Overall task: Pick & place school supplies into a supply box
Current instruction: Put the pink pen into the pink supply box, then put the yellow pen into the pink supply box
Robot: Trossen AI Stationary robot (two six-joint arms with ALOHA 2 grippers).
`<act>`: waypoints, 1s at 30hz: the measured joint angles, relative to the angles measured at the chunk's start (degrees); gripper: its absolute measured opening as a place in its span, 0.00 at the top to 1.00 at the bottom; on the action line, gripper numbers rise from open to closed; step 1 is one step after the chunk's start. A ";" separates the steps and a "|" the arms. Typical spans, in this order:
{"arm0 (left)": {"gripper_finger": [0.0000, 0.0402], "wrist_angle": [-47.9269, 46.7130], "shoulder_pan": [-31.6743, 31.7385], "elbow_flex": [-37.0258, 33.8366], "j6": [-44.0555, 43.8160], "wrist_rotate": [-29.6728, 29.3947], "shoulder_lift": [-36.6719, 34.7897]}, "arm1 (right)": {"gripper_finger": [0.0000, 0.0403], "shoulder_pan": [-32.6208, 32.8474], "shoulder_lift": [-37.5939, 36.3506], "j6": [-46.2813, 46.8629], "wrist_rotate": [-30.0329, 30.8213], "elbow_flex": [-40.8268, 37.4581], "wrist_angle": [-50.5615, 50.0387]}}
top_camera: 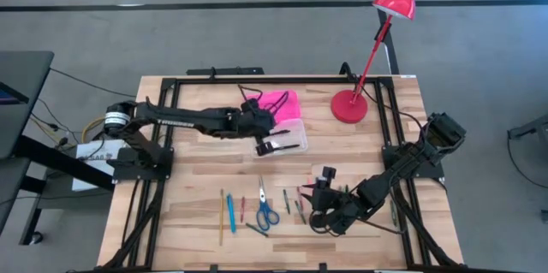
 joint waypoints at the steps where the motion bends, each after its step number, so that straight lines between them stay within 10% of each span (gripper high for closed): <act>1: 0.96 1.17 0.28 0.08 0.01 0.34 0.75 | 0.73 0.00 0.00 0.30 0.58 0.00 -0.21; 15: 0.94 2.70 2.23 0.02 1.92 1.22 8.60 | 0.73 1.51 0.00 5.25 4.47 -0.04 -1.40; 30: 0.69 2.48 2.49 -0.02 3.77 2.15 8.57 | 0.73 1.49 0.00 6.35 4.53 -0.04 -1.26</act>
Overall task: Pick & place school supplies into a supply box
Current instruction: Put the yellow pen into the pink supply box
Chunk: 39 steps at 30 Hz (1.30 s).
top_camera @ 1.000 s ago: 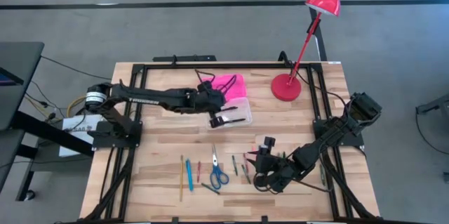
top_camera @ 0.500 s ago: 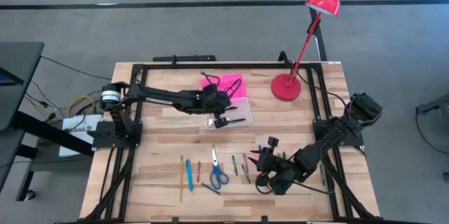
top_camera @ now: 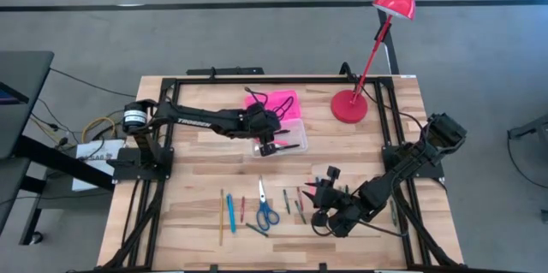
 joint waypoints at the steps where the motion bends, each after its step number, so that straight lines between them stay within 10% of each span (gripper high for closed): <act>1: 0.68 -0.04 -0.17 0.00 0.15 -0.03 -0.13 | 0.73 0.00 0.00 0.01 -0.06 0.00 -0.10; 14: 0.70 -15.34 -16.25 0.04 -2.21 -7.70 -12.40 | 0.73 1.85 -0.15 17.90 -3.44 0.07 -11.36; 39: 0.70 -19.82 -65.45 -11.42 -44.02 -51.24 -15.84 | 0.73 3.17 -0.15 51.29 -19.22 0.11 -22.54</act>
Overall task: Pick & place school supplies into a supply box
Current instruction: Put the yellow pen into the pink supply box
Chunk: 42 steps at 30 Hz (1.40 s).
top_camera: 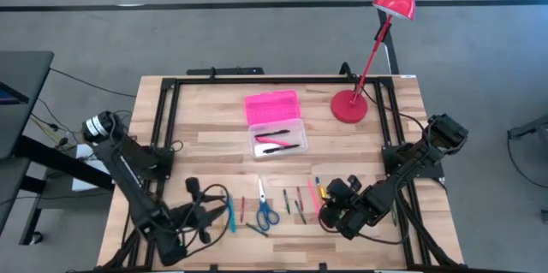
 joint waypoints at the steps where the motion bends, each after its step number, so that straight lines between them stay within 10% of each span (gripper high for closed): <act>1: 0.70 0.32 -0.90 -0.42 -0.53 -0.94 0.00 | 0.73 -0.04 0.00 0.70 -0.29 0.00 0.00; 42: 0.70 2.75 -5.36 -4.15 -4.90 -4.20 0.00 | 0.82 -2.78 3.93 -0.91 -8.98 0.11 3.97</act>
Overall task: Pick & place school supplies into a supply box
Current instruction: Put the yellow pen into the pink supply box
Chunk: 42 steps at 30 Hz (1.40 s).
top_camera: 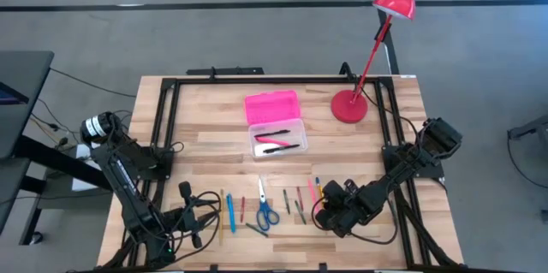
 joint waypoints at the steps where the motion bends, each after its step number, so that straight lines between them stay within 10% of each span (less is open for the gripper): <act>1: 0.70 0.00 0.00 0.00 -0.08 0.03 0.00 | 0.81 0.00 0.00 0.00 0.02 0.00 -0.06; 42: 0.70 -0.07 0.00 0.02 -0.12 0.44 0.00 | 0.72 1.07 0.36 -1.03 0.72 0.01 -0.75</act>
